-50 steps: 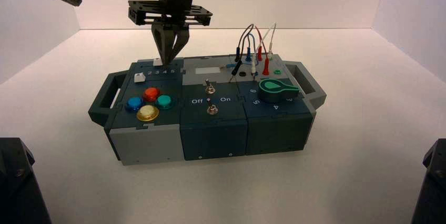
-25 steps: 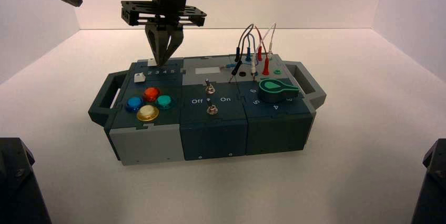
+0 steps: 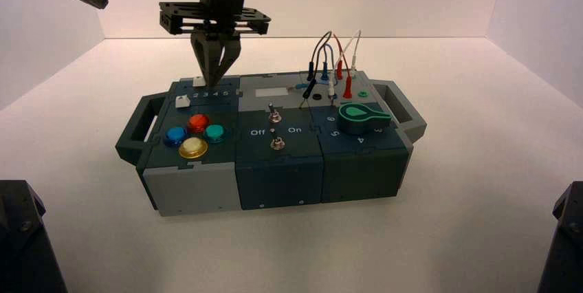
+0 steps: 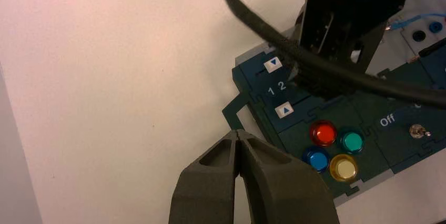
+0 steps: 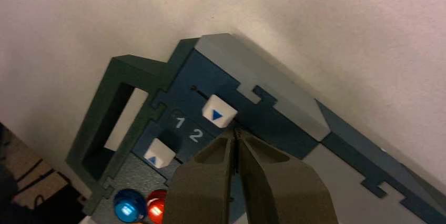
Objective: Move the top slider to position 2.
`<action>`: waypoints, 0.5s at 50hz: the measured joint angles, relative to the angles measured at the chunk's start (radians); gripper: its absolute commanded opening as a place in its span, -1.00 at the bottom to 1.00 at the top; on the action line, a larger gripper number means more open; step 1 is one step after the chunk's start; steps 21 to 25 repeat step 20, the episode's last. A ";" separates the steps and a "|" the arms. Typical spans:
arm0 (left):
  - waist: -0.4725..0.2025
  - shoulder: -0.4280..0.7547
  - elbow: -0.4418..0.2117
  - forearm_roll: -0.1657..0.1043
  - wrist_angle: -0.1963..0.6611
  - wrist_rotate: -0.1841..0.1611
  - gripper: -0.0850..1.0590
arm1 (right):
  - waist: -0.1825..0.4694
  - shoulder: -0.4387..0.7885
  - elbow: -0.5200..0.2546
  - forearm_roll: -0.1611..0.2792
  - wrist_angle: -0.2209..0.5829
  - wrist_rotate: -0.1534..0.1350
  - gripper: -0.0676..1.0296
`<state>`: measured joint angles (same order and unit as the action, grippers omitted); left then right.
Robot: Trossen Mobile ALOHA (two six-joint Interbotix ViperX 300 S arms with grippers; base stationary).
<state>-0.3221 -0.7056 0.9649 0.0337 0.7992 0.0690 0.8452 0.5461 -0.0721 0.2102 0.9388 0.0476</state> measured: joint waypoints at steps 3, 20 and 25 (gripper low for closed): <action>0.000 -0.002 0.003 0.000 0.002 0.000 -0.91 | -0.008 -0.014 0.005 -0.020 0.012 -0.002 -0.92; -0.002 0.000 0.008 -0.003 0.002 0.000 -0.91 | 0.000 -0.063 0.023 -0.048 0.028 -0.032 -0.92; -0.002 0.000 0.008 -0.003 0.002 0.000 -0.91 | 0.000 -0.063 0.023 -0.048 0.028 -0.032 -0.92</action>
